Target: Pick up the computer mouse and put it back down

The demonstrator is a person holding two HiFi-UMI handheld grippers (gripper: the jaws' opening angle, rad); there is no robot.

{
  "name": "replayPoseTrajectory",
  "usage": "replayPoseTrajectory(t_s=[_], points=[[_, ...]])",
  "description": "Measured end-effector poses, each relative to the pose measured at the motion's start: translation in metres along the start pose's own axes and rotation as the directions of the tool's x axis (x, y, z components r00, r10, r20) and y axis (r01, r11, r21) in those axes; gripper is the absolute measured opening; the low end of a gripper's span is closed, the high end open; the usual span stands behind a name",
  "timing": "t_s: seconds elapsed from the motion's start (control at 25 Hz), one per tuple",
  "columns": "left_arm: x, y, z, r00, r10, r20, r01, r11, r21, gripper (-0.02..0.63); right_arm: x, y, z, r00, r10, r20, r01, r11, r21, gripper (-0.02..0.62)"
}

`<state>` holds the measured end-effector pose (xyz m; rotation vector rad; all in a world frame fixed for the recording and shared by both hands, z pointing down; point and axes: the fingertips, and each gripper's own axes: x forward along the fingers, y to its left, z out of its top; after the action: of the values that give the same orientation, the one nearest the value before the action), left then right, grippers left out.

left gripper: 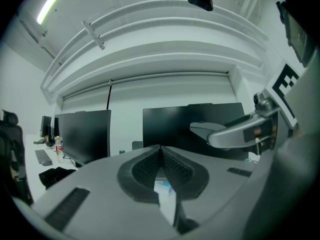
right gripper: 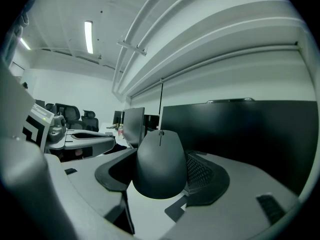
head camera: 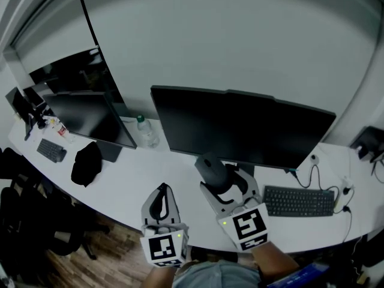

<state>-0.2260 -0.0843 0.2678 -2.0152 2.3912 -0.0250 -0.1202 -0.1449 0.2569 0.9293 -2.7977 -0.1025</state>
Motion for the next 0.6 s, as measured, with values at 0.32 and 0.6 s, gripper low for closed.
replayPoseTrajectory(t_s=[0.32,0.6], points=[[-0.002,0.002,-0.017,0.999,-0.021,-0.05,0.02,1.0,-0.018,0.008,0.008,0.009,-0.036,0.997,0.002,-0.075,0.002,0.999,0.046,0.302],[0.0,0.007,-0.038,0.995,-0.031,-0.096,0.029,0.999,-0.023,0.008,0.017,0.019,-0.073,0.989,0.016,-0.147,-0.003,0.996,0.086,0.302]])
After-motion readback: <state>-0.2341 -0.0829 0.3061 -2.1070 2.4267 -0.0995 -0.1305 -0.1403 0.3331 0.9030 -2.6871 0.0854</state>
